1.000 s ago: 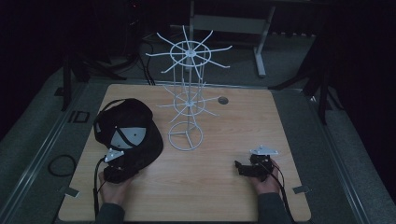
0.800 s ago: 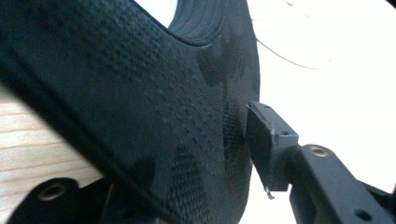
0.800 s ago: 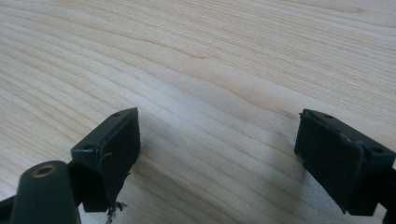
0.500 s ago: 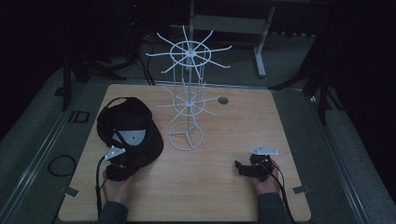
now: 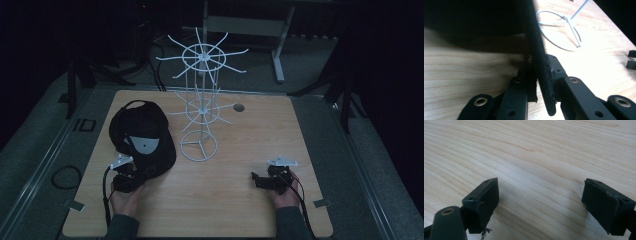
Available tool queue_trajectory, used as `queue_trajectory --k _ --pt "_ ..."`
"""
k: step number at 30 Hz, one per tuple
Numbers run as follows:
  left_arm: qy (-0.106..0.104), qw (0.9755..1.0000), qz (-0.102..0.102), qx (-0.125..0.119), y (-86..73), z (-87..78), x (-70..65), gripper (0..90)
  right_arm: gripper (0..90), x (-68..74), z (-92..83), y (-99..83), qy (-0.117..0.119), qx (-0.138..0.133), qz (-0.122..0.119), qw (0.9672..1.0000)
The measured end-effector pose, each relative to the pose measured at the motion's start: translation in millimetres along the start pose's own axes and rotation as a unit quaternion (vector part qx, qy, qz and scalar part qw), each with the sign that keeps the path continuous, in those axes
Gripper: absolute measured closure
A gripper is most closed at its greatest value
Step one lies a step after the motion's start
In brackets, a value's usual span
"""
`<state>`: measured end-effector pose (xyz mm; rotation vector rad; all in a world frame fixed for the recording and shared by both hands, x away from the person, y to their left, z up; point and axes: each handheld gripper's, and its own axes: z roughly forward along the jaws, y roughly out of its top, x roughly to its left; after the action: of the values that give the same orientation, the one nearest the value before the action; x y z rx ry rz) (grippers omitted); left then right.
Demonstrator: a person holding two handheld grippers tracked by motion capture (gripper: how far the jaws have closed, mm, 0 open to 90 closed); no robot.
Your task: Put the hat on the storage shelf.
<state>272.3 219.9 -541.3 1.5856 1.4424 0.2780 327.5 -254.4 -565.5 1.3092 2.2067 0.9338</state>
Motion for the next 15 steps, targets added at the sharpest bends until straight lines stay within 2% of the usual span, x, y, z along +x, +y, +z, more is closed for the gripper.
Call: queue_trajectory --k 3,4,6,9,15 --pt "-0.002 0.9999 -0.005 -0.01 2.0 -3.1 -0.8 85.6 14.0 0.0 0.0 0.0 0.0 0.0 0.0 1.0" --pt "-0.001 0.9999 0.0 -0.012 2.9 -4.1 -1.9 86.4 13.9 0.0 0.0 0.0 0.0 0.0 0.0 1.0" --pt "-0.002 0.9999 0.01 -0.01 5.1 -5.3 -5.4 86.6 14.0 0.1 0.0 0.0 0.0 0.0 0.0 1.0" --pt "-0.002 0.9999 0.003 -0.013 7.5 -5.7 -8.0 86.6 13.9 0.1 0.0 0.0 0.0 0.0 0.0 1.0" --pt "-0.002 0.9996 0.009 -0.026 13.2 -11.5 -10.8 86.7 13.9 0.0 0.0 0.0 0.0 0.0 0.0 1.0"
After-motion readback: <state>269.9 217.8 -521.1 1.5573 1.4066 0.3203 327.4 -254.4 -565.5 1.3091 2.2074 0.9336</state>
